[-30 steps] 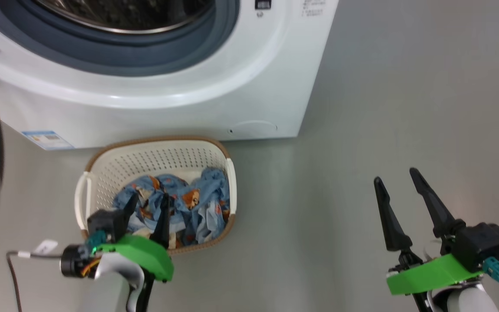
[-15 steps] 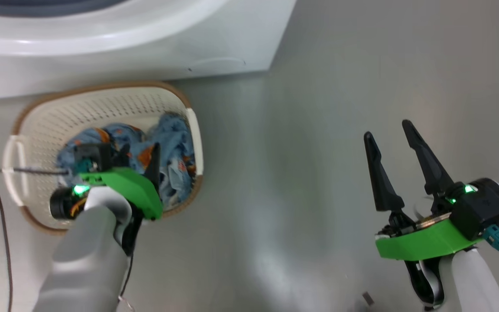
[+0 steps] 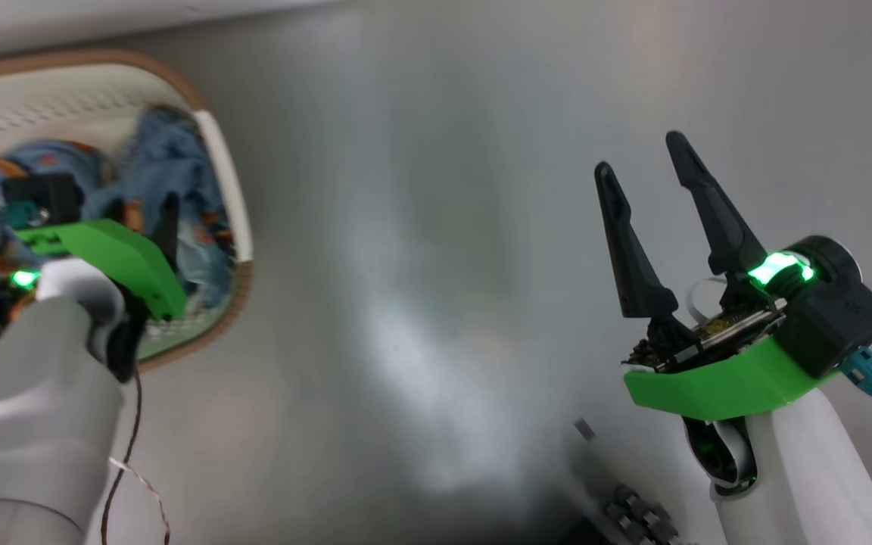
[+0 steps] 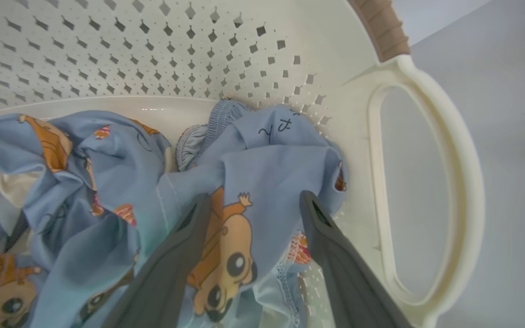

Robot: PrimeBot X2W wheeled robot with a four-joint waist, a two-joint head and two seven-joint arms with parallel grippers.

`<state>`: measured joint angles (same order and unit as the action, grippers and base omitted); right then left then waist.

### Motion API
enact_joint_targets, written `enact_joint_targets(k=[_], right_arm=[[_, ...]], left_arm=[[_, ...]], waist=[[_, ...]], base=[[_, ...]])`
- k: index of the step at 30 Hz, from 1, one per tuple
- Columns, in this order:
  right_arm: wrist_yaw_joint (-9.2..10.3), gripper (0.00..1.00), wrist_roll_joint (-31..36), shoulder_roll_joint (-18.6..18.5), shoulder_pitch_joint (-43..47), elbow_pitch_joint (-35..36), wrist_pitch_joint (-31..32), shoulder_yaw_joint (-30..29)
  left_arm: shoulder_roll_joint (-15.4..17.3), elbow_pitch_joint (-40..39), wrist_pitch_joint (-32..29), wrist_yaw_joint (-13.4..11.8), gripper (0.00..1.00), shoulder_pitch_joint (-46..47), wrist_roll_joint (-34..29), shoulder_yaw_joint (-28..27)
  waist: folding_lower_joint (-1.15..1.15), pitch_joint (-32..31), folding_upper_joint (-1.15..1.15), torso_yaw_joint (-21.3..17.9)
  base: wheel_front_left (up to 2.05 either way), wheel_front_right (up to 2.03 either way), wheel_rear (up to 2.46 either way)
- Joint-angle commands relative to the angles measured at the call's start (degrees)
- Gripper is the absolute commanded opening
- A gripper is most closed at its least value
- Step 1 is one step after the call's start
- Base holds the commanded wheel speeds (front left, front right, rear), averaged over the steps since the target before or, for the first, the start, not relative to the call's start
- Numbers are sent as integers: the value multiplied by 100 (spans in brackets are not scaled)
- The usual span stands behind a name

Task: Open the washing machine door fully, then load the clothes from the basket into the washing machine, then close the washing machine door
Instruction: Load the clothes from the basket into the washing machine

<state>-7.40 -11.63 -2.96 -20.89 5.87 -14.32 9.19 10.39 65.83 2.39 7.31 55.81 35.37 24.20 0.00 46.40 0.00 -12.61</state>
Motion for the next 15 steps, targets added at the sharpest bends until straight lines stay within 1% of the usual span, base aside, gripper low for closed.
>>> enact_joint_targets(k=[1, 8, 14, 15], right_arm=[[-9, 100, -92, 8, 73, 169, -67, 151], [-9, 100, -302, 8, -13, 215, -67, 217], [-9, 100, -399, 8, -36, 218, -67, 250], [-9, 100, -406, 8, -36, 216, -67, 250]], left_arm=[[220, -32, -33, 17, 100, 25, 60, -57], [550, 22, -248, 17, 100, 347, 336, 113], [668, 233, -286, 17, 100, 526, 464, 190], [679, 286, -266, 17, 84, 549, 469, 195]], waist=[[0, 559, 0, -509], [0, 964, 0, -718], [0, 1101, 0, -791], [0, 1103, 0, -794]], base=[[0, 0, 0], [0, 0, 0], [0, 0, 0], [0, 0, 0]])
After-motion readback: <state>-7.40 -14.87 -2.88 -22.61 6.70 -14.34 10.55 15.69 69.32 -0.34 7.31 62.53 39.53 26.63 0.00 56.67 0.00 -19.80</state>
